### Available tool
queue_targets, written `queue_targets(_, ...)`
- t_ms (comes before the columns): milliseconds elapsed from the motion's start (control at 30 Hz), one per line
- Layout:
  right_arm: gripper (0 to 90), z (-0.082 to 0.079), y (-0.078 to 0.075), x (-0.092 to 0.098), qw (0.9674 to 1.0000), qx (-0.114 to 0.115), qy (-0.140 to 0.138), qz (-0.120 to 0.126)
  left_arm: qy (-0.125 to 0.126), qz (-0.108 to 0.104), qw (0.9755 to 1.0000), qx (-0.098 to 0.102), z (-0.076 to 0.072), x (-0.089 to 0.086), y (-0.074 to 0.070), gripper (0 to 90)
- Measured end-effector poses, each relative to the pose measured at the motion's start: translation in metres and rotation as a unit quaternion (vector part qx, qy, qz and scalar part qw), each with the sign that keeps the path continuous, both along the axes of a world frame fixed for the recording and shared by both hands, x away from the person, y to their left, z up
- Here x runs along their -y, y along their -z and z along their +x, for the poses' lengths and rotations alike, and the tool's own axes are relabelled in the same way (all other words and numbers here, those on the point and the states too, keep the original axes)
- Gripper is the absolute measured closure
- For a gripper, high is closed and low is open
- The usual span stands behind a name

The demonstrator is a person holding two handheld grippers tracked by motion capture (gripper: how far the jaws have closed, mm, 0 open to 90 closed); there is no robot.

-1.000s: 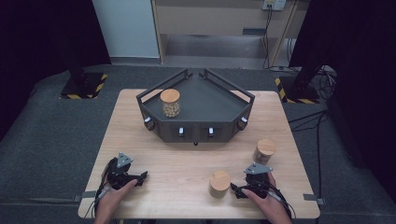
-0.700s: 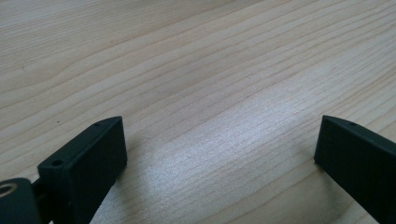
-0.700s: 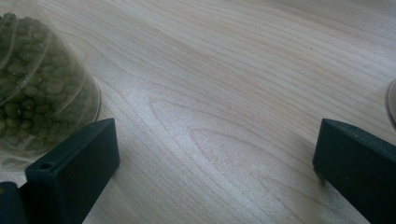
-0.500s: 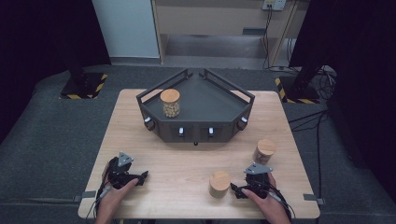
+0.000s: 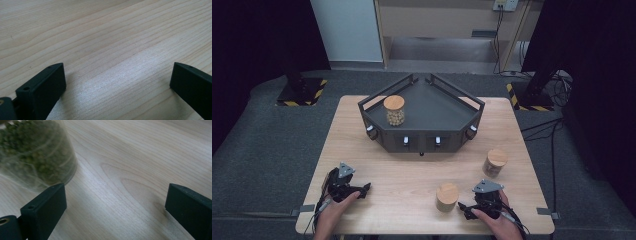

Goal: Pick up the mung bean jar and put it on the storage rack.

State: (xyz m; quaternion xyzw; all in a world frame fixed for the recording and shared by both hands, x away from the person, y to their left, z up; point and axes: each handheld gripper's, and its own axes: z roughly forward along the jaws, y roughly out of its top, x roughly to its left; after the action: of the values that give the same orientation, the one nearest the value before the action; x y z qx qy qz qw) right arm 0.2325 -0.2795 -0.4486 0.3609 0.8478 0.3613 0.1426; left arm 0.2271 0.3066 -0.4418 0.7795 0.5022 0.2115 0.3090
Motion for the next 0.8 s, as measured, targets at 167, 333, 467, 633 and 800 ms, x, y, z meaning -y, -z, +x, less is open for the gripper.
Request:
queue_targets(167, 3.6, -0.004, -0.002, 0.002, 0.9999, 0.005, -0.007, 0.009, 0.0, 0.0, 1.0, 0.0, 0.0, 0.0, 0.0, 0.0)
queue_targets(333, 3.7, -0.007, -0.004, 0.004, 0.9997, 0.012, -0.015, 0.017, 0.0, 0.0, 1.0, 0.0, 0.0, 0.0, 0.0, 0.0)
queue_targets(467, 3.7, -0.009, -0.005, 0.004, 0.9995, 0.014, -0.019, 0.023, 0.0, 0.0, 1.0, 0.0, 0.0, 0.0, 0.0, 0.0)
queue_targets(633, 3.5, -0.015, -0.007, 0.005, 0.9988, 0.018, -0.029, 0.034, 0.0, 0.0, 1.0, 0.0, 0.0, 0.0, 0.0, 0.0)
queue_targets(800, 3.5, -0.017, -0.008, 0.004, 0.9977, 0.023, -0.046, 0.044, 0.001, 0.0, 1.0, 0.0, 0.0, 0.0, 0.0, 0.0)
